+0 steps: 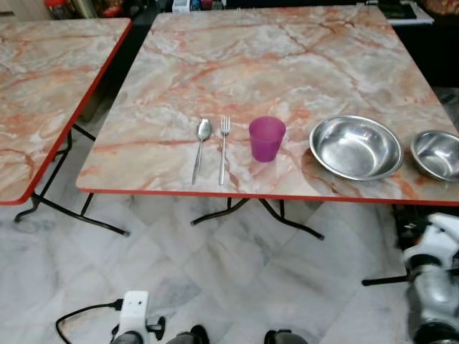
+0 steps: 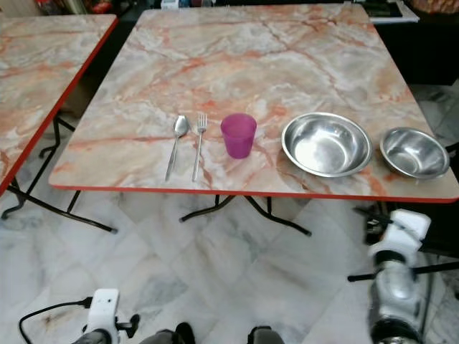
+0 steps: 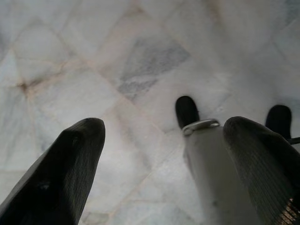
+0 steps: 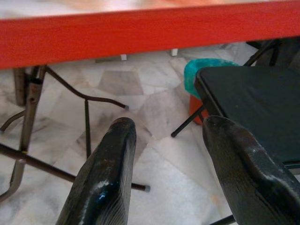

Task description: Setting the table

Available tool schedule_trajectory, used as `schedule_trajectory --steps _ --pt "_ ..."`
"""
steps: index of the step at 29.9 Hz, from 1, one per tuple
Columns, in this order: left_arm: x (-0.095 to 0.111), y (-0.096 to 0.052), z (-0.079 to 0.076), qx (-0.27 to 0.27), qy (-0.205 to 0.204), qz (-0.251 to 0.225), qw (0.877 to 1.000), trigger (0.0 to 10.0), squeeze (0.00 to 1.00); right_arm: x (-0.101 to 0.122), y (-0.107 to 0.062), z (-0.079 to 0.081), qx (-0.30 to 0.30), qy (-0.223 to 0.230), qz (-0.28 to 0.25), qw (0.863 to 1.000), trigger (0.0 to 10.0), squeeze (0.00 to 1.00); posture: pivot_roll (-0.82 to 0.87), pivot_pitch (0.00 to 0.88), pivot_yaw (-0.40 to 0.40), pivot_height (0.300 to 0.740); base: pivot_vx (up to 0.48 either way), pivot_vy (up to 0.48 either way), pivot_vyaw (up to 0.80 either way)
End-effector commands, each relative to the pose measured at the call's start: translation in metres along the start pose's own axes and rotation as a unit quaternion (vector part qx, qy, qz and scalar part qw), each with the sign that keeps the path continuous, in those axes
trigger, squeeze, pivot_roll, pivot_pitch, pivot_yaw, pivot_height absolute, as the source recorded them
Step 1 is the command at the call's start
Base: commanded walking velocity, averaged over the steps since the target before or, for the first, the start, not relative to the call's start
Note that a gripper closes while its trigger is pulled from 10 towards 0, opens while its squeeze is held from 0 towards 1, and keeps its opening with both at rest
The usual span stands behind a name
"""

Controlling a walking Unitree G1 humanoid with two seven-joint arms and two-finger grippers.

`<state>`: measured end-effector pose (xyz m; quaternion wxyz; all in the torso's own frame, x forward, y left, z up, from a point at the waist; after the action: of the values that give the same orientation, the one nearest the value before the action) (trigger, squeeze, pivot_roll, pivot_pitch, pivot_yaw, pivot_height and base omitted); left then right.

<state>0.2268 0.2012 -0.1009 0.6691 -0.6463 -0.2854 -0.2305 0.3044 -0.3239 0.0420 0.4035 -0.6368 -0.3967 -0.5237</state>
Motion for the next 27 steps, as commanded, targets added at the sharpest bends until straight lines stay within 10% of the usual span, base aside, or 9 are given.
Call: schedule_trajectory --steps 1,9,20,27 --pt "-0.013 -0.003 0.007 0.01 0.001 0.021 1.0 10.0 0.0 0.003 -0.001 -0.007 -0.01 -0.001 -0.01 1.0 10.0 0.0 -0.11 0.192 0.065 0.74 0.0 0.0 0.0" --pt "-0.013 -0.003 0.008 0.01 0.0 0.021 1.0 10.0 0.0 0.002 -0.003 -0.008 -0.013 0.001 -0.012 1.0 10.0 0.0 -0.11 0.193 0.066 0.74 0.0 0.0 0.0" --pt "-0.016 -0.004 0.006 0.007 0.004 0.027 1.0 10.0 0.0 -0.037 -0.048 -0.009 0.003 -0.002 0.016 1.0 10.0 0.0 -0.13 0.195 0.07 0.74 0.0 0.0 0.0" --pt "-0.015 -0.003 0.007 0.005 0.009 0.027 1.0 10.0 0.0 0.003 -0.055 -0.015 -0.007 -0.007 -0.053 0.999 10.0 0.0 -0.14 0.19 0.083 0.74 0.0 0.0 0.0"
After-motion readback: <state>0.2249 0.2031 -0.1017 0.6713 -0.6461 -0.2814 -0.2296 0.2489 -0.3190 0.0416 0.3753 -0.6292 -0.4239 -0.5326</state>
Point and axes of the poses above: a point about 5 cm out from each wrist's last joint towards the gripper, its own y axis pointing out of the wrist towards the gripper, its own x axis along the axis of the wrist's last joint, z = x × y, the point moved 4 cm from there along y, pointing out of the wrist towards the gripper, and after that the axes turned 4 degrees about -y, right-handed, at the moved point
